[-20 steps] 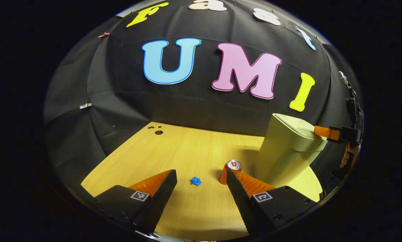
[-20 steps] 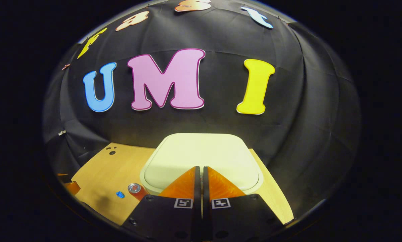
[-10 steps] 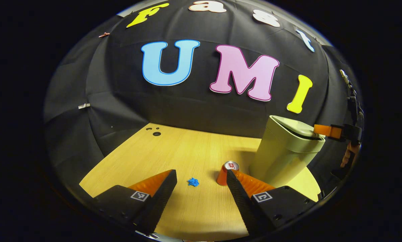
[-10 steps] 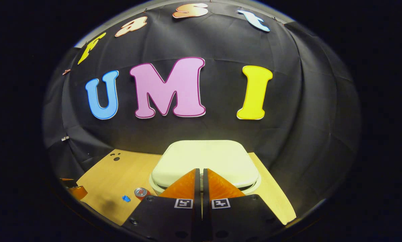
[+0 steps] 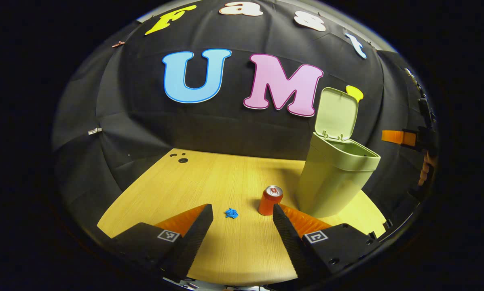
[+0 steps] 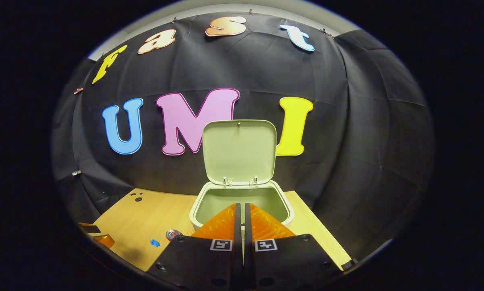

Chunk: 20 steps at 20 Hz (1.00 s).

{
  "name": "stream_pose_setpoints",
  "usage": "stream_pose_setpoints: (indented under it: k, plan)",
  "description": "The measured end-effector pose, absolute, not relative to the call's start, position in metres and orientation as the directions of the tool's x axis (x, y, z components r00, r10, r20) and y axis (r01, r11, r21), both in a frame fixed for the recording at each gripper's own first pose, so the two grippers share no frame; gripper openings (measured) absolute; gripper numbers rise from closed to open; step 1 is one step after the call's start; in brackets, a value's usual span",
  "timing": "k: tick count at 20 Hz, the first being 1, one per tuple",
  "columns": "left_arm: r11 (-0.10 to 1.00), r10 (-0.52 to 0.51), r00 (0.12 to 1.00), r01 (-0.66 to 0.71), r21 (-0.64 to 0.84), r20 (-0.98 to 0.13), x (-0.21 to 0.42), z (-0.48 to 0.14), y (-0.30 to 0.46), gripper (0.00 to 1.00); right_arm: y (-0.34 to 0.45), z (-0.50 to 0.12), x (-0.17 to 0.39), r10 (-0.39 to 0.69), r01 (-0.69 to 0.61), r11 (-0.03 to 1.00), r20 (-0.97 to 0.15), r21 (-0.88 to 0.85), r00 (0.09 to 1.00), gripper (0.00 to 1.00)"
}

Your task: Press the lid of the desktop garbage bin to open it, pick up the crumpled paper on the desktop and throw it into the bin, then pick up the pop can on the desktop and drop it into the bin, and finally close the garbage bin lid.

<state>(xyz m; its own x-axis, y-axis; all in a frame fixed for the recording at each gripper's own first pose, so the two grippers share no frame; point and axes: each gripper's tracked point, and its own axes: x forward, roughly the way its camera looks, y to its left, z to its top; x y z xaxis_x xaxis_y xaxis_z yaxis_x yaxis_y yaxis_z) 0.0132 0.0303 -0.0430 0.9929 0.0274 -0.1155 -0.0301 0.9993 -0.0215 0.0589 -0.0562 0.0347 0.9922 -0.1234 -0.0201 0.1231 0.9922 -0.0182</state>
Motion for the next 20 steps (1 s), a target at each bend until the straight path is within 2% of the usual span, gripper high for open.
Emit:
stream_pose_setpoints:
  k: [5, 10, 14, 20]
  plan:
    - [1.000, 0.016, 0.992, -0.018, -0.013, -0.122, 0.006, -0.050, 0.045, 0.96, -0.043, 0.029, 0.045, -0.129, 0.129, 0.992, -0.028, -0.015, 0.991, 0.05]
    - [0.999, 0.029, 0.990, -0.033, -0.027, -0.137, 0.013, -0.057, 0.054, 0.96, -0.031, 0.024, 0.040, -0.086, 0.086, 0.996, -0.037, -0.006, 0.996, 0.05]
    - [0.998, 0.065, 0.989, -0.066, -0.006, -0.133, 0.035, -0.065, 0.062, 0.96, -0.032, 0.013, 0.039, -0.067, 0.067, 0.998, -0.066, -0.007, 0.996, 0.05]
    - [0.996, 0.052, 0.985, -0.039, 0.078, -0.166, 0.077, -0.089, 0.067, 0.96, -0.039, -0.002, 0.038, -0.064, 0.064, 0.998, -0.115, -0.006, 0.991, 0.06]
